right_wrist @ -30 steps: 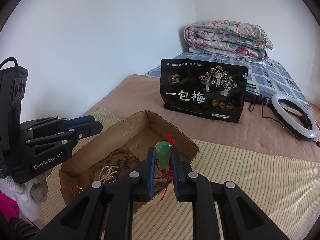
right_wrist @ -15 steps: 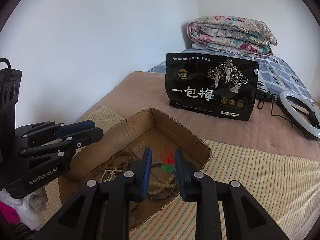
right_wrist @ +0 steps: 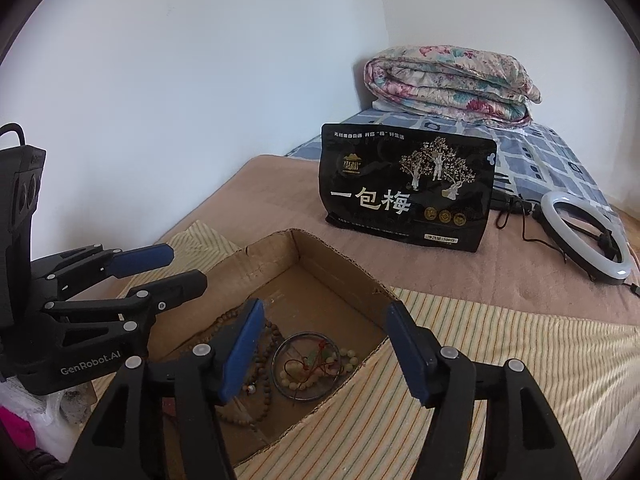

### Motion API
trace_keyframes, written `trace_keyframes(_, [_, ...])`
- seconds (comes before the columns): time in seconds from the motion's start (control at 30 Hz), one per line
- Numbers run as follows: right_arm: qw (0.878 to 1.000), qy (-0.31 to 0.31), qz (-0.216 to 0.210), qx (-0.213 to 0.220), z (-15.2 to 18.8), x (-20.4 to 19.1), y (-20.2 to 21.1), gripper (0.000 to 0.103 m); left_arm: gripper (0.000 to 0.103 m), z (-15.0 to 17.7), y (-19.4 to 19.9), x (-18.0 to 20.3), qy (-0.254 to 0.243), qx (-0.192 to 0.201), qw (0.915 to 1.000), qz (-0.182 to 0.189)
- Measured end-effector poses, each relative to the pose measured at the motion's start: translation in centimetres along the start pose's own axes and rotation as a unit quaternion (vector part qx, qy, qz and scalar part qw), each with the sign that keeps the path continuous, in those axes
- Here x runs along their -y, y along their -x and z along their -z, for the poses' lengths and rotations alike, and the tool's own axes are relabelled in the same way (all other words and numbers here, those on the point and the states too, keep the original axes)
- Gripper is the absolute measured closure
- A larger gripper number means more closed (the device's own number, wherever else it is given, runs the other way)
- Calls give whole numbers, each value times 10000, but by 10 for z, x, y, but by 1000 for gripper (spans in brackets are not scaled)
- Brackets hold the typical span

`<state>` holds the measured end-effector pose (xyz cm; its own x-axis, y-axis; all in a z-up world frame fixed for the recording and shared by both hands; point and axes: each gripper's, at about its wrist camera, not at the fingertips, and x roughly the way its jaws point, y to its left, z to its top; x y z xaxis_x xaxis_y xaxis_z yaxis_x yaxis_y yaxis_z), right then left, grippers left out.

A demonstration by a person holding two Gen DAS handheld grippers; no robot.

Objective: Organize jewelry

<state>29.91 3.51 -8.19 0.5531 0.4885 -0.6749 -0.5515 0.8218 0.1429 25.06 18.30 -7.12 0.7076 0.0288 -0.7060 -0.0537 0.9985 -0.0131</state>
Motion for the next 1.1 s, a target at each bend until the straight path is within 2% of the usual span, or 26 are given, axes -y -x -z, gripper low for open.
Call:
trace_keyframes(0.27, [9999, -2, 56, 109, 0, 1, 26, 37, 54, -2, 25, 4, 81, 195, 9998, -49])
trace_keyframes(0.7, [9992, 30, 185, 367, 7, 3, 91, 37, 54, 7, 99, 20, 57, 735, 9973, 28])
trace_keyframes(0.93, [9979, 93, 347, 544, 15, -2, 130, 30, 53, 17, 137, 26, 99, 948, 9954, 22])
trace_keyframes(1.1, [9973, 132, 409, 590, 24, -7, 151, 27, 53, 31, 155, 35, 56, 945, 9955, 12])
